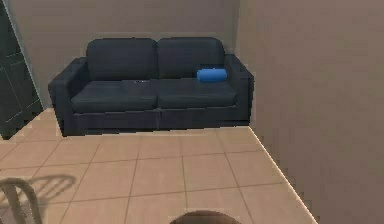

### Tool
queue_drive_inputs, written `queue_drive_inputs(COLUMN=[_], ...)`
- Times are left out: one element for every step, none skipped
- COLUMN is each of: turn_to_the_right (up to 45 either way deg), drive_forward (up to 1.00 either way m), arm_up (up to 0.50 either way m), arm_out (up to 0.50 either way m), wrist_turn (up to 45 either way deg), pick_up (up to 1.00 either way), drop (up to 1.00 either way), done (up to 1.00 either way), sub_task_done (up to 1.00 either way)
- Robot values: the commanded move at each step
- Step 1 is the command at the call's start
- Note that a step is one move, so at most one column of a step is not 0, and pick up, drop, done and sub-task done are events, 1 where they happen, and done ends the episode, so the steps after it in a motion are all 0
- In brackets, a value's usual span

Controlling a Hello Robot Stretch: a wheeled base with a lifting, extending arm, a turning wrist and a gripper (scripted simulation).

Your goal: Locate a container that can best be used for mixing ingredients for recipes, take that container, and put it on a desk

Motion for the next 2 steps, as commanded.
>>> queue_drive_inputs(turn_to_the_right=[-6.0, 0.0], drive_forward=[0.0, 0.8], arm_up=[0.0, 0.0], arm_out=[0.0, 0.0], wrist_turn=[0.0, 0.0], pick_up=[0.0, 0.0], drop=[0.0, 0.0], done=[0.0, 0.0], sub_task_done=[0.0, 0.0])
